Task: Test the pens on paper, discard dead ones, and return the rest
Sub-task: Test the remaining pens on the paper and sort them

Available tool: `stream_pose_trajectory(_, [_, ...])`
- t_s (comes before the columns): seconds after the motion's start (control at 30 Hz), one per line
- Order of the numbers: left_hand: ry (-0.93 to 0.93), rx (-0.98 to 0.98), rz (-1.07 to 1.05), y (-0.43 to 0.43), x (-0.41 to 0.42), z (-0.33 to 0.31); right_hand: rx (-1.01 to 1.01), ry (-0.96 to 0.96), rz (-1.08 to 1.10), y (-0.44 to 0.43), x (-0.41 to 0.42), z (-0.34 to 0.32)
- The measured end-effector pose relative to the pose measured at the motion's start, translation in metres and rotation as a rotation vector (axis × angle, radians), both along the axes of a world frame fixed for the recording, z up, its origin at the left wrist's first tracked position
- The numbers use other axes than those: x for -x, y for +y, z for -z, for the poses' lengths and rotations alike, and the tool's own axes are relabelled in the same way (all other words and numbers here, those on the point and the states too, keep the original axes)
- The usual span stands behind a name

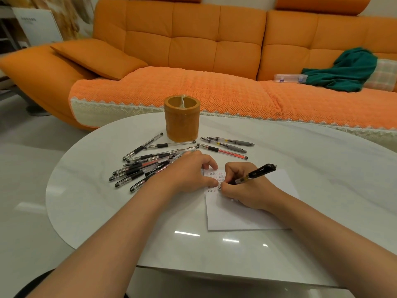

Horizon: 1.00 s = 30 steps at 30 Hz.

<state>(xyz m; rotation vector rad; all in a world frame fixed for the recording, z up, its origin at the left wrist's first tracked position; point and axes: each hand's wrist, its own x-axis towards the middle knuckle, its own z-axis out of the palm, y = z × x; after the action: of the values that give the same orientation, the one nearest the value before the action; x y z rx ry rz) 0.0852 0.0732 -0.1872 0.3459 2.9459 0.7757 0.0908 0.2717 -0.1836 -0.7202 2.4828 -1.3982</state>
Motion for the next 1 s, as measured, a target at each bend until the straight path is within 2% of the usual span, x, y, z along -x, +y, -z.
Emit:
stream_pose_trajectory(0.87, [-0.038,-0.017,0.0,0.0014,-0.0013,-0.0045,0.009,-0.027,-0.029,0.0009,-0.0008,-0.0019])
stream_pose_trajectory(1.0, [-0.032,-0.02,-0.004,0.0011,-0.0025,-0.0042,0.104,-0.092,0.061,0.0037,0.0018,-0.0052])
